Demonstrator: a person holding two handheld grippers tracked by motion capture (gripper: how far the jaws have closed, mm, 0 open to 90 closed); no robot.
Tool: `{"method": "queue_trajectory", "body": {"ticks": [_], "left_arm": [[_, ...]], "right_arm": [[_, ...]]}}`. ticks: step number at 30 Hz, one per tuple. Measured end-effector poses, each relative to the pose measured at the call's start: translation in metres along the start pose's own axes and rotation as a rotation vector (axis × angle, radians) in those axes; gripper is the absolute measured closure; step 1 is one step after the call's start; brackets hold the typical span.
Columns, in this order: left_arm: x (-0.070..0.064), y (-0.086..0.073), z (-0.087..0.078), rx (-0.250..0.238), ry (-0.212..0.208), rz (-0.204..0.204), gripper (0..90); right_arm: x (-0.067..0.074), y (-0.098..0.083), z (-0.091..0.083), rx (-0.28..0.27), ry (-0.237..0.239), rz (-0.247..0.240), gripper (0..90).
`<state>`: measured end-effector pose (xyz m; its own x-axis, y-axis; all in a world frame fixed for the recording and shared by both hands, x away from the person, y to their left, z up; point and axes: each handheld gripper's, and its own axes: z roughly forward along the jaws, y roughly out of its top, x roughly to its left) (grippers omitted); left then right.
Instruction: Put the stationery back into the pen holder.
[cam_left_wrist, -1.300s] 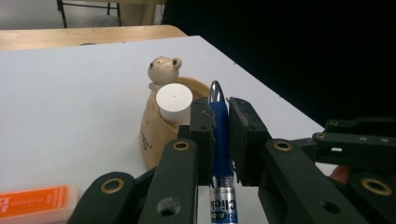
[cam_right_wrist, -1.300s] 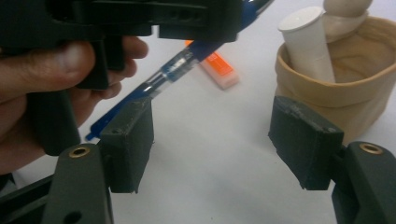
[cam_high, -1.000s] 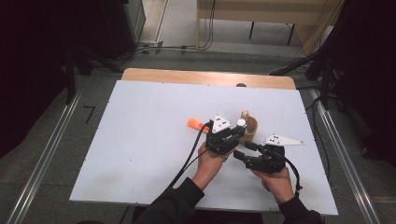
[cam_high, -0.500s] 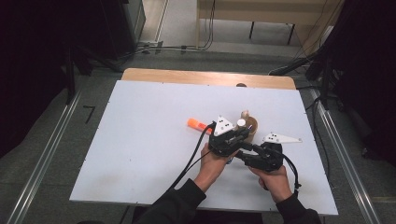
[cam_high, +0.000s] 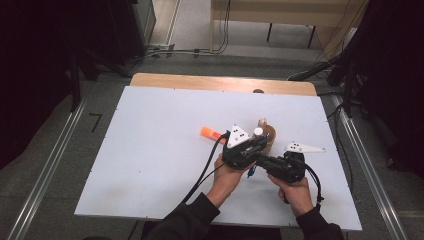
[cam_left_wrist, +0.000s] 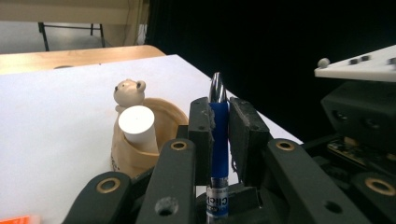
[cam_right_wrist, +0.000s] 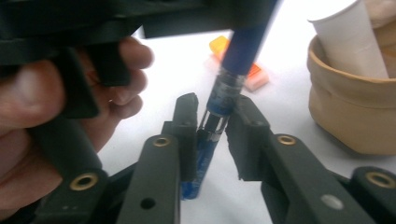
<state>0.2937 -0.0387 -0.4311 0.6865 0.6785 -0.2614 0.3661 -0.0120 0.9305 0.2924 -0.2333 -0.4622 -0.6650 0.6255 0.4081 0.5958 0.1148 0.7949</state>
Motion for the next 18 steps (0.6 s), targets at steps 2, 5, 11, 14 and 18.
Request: {"method": "queue_trajectory", "body": {"ticks": [2, 5, 11, 14, 18], "left_arm": [[-0.001, 0.001, -0.002, -0.007, -0.003, 0.001, 79.4], [0.000, 0.001, -0.005, -0.007, -0.011, -0.010, 71.0], [0.002, 0.001, -0.012, -0.017, -0.035, -0.026, 59.9], [0.005, 0.001, -0.017, -0.020, -0.030, -0.036, 53.2], [0.011, 0.001, -0.022, -0.016, 0.008, -0.058, 42.8]], "right_arm": [[-0.002, 0.000, -0.001, -0.006, 0.004, 0.012, 75.8], [-0.003, 0.000, -0.002, -0.011, 0.004, 0.013, 76.8], [-0.003, 0.000, -0.003, -0.016, 0.002, 0.012, 76.8], [-0.003, 0.001, -0.005, -0.026, 0.000, 0.009, 76.8], [-0.004, 0.004, -0.008, -0.041, -0.012, 0.003, 76.8]]}}
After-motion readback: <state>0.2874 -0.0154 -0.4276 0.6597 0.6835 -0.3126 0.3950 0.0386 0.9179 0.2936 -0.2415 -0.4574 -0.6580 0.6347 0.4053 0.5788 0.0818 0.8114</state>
